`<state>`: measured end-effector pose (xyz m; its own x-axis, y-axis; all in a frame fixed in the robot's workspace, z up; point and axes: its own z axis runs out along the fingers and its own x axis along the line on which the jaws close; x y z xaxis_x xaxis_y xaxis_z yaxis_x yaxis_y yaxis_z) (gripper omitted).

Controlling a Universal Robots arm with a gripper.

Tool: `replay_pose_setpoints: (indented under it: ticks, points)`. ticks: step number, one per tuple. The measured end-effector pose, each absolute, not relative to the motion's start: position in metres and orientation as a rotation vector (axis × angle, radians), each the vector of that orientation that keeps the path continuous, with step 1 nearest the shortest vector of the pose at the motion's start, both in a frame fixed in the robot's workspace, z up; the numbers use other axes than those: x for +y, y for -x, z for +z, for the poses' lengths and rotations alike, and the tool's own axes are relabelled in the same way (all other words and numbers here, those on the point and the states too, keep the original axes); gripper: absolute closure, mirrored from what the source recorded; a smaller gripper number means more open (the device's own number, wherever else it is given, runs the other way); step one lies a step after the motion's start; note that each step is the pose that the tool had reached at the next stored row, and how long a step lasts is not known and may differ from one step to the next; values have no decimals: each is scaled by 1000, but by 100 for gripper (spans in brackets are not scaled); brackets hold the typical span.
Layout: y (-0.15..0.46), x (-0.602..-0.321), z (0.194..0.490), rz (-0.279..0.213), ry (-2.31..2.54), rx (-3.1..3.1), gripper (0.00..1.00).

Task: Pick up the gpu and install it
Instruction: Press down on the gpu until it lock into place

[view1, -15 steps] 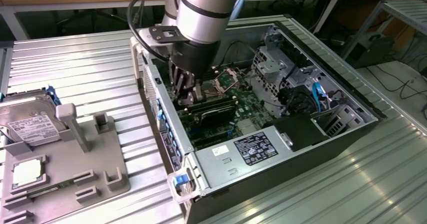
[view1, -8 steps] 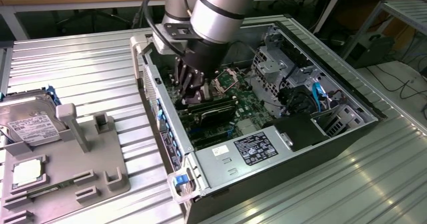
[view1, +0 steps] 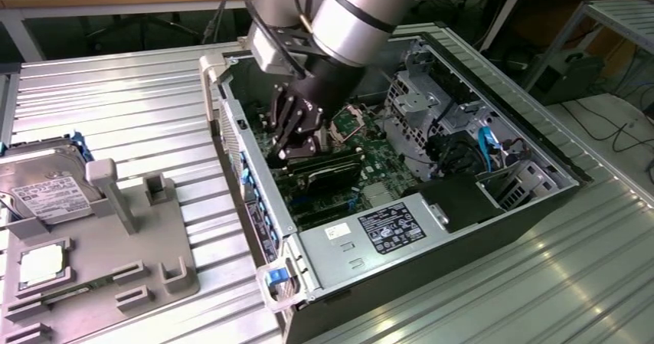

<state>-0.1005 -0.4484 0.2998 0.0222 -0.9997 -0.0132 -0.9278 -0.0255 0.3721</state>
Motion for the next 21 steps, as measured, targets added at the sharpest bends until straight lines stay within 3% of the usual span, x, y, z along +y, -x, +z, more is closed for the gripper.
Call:
replay_pose_setpoints:
  ticks: [3,10,21]
  points:
    - [98,-450,299,-433,-2019,-1969,89]
    - [98,-450,295,-456,-2003,-1955,89]
    - [88,-447,285,-467,-1997,-1948,89]
